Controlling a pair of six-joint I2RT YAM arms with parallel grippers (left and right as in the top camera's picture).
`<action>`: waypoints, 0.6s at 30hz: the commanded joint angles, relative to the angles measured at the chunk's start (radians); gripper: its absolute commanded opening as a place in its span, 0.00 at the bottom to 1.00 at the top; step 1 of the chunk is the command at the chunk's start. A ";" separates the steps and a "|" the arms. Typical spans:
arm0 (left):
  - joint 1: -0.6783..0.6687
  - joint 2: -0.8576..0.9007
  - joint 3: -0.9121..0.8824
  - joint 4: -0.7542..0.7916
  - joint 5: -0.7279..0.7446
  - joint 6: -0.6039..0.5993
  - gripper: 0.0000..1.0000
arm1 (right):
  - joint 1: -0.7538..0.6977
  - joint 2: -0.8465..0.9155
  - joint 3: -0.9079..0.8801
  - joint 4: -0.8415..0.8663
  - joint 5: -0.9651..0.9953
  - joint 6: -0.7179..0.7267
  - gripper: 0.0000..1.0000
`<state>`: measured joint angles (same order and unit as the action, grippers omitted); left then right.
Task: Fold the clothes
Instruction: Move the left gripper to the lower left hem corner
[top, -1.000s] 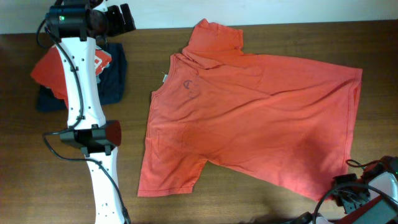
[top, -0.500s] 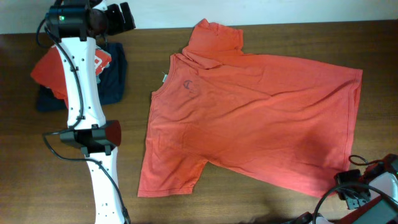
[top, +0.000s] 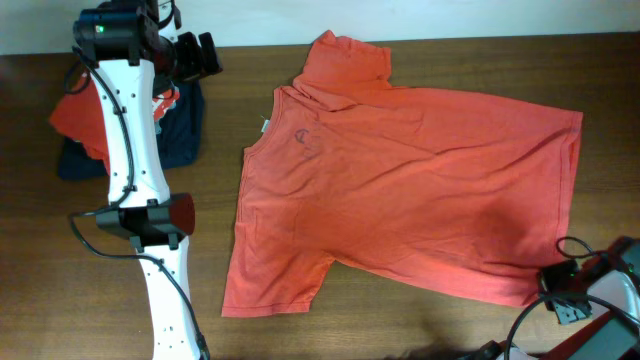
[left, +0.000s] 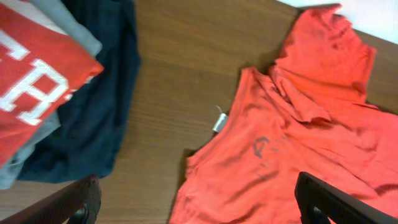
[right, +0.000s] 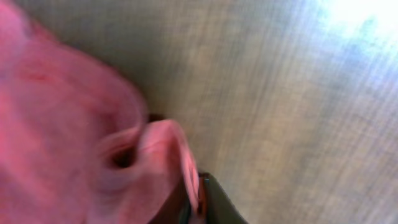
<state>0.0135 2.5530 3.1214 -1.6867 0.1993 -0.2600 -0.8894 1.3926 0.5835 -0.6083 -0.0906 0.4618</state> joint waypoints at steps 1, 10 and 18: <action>-0.005 -0.027 -0.016 -0.002 0.146 0.002 0.99 | 0.071 0.040 -0.039 0.010 -0.031 -0.002 0.16; -0.063 -0.161 -0.187 -0.002 0.071 -0.008 0.99 | 0.099 0.040 -0.039 0.008 -0.034 -0.012 0.10; -0.099 -0.469 -0.723 -0.001 -0.110 -0.070 0.99 | 0.099 0.040 -0.039 0.008 -0.043 -0.012 0.10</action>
<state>-0.0837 2.2208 2.5786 -1.6829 0.1650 -0.2813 -0.8070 1.3952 0.5835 -0.5903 -0.0883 0.4484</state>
